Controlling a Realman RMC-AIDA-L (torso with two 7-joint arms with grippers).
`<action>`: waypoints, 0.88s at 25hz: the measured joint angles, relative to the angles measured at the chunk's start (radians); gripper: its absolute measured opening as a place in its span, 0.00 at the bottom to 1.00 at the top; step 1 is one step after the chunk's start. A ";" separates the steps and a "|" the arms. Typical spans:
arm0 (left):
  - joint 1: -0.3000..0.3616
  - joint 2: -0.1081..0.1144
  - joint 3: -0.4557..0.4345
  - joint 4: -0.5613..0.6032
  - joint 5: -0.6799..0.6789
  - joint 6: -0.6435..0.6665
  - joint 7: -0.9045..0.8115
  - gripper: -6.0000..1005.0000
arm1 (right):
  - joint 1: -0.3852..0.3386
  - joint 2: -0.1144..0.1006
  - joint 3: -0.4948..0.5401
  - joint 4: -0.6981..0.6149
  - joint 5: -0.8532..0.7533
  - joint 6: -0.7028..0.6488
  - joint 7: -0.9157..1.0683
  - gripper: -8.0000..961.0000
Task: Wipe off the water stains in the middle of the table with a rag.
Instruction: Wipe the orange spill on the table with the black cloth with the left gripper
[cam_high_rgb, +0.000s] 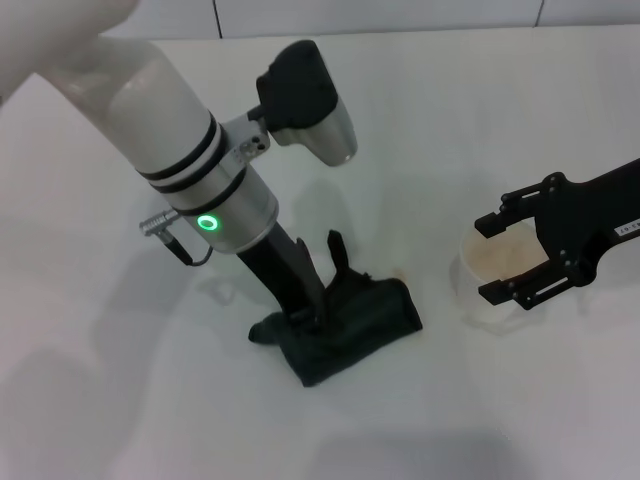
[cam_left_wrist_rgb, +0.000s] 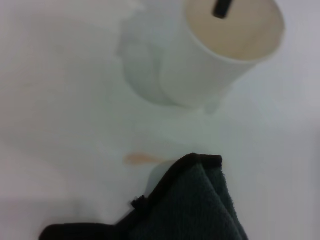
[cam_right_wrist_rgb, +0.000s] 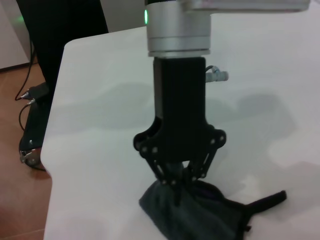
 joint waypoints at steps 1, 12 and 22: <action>0.001 0.000 0.011 0.003 -0.003 0.002 0.000 0.09 | 0.000 0.000 0.000 -0.001 0.001 0.000 0.000 0.85; 0.012 0.007 -0.044 0.009 0.089 -0.188 -0.156 0.10 | -0.007 0.003 0.000 -0.003 0.004 -0.001 0.002 0.85; 0.010 0.003 -0.050 0.010 0.181 -0.275 -0.262 0.11 | -0.007 0.005 -0.001 -0.010 0.005 -0.011 0.001 0.85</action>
